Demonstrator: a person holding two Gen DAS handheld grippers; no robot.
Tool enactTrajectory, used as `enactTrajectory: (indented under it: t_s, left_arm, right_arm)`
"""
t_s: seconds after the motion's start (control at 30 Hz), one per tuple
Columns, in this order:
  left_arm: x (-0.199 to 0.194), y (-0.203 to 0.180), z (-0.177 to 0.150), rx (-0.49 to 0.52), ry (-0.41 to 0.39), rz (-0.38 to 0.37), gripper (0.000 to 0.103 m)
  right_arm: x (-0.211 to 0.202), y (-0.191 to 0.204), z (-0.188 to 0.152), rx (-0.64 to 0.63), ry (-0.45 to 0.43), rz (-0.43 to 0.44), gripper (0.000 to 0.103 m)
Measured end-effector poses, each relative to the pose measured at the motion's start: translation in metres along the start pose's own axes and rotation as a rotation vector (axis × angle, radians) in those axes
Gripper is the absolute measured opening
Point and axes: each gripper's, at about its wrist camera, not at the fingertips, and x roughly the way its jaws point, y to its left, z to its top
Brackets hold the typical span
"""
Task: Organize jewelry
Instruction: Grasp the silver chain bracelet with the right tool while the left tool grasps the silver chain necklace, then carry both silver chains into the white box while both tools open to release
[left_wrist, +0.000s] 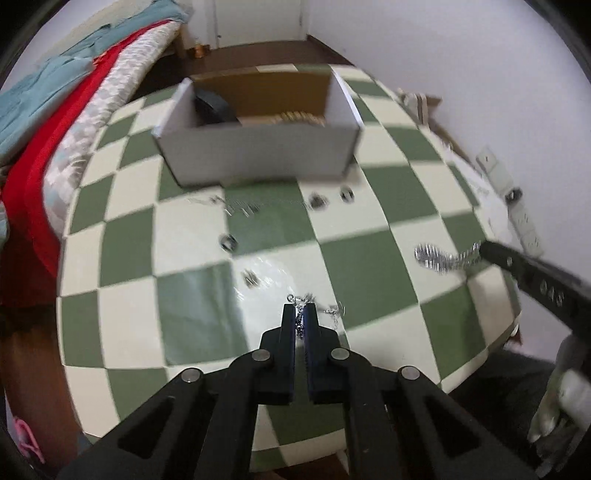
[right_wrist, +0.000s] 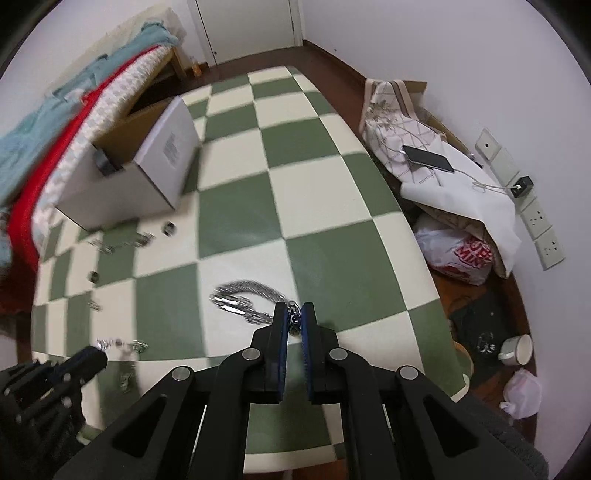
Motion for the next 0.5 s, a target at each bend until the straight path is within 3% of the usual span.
enactTrajectory:
  t_s: [0.23,0.5]
  left_arm:
    - [-0.031,0.016,0.029,-0.031,-0.065,-0.039,0.002]
    - [-0.061,0.024,0.075,-0.027,-0.137,-0.08,0.002]
  right_arm:
    - [-0.034,0.019,0.021,0.008,-0.036,0.126,0.005]
    - [-0.067,0.051,0.057,-0.044,-0.084,0.211,0.003]
